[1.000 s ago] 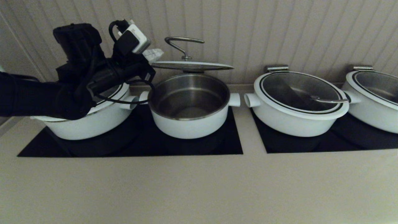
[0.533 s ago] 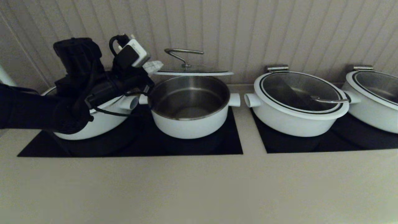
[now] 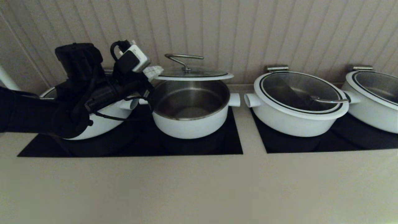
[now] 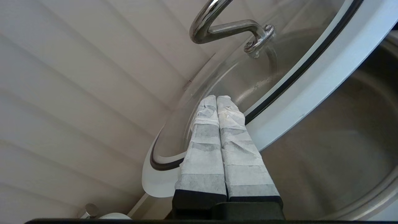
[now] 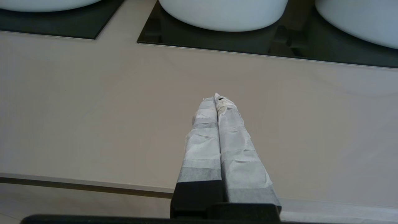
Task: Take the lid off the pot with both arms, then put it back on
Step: Close the pot lid
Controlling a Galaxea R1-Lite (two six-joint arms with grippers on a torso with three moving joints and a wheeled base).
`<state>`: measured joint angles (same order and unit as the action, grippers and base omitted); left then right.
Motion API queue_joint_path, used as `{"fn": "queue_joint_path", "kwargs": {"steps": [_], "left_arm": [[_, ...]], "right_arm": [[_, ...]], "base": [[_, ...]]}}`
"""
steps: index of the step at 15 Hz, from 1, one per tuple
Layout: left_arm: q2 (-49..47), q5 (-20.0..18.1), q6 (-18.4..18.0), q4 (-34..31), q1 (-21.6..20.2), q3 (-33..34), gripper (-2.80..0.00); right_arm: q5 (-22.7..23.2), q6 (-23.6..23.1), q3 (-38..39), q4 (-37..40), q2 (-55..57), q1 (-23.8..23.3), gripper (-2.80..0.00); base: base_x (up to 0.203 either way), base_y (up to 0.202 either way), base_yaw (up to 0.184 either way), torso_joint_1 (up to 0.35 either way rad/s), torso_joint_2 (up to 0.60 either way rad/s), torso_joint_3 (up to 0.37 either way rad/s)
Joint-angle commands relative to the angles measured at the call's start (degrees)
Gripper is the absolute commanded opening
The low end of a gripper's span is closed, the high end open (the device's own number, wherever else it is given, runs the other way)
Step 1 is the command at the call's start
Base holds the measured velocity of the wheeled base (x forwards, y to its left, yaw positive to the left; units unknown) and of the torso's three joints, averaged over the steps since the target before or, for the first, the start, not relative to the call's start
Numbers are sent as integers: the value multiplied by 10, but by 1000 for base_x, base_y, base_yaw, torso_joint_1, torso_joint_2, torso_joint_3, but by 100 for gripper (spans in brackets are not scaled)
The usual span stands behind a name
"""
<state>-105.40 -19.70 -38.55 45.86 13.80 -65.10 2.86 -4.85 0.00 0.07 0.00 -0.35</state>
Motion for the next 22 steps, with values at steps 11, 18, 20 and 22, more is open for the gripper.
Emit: {"fn": "queue_joint_path", "kwargs": {"steps": [11,18,20,22], "left_arm": [[-1,-1,-1,27,0,32,-280],[-1,0,1,98,0,106,-280],[-4,0,1,98,0,106,-280],[-7,0,0,98,0,106,-280]], "right_arm": [[0,-1,0,0,0,0,-280],[0,-1,0,0,0,0,-280],[0,-1,0,0,1,0,-280],[0,-1,0,0,1,0,-280]], "base": [[0,0,0,0,0,0],[0,0,0,0,0,0],[0,0,0,0,0,0],[0,0,0,0,0,0]]}}
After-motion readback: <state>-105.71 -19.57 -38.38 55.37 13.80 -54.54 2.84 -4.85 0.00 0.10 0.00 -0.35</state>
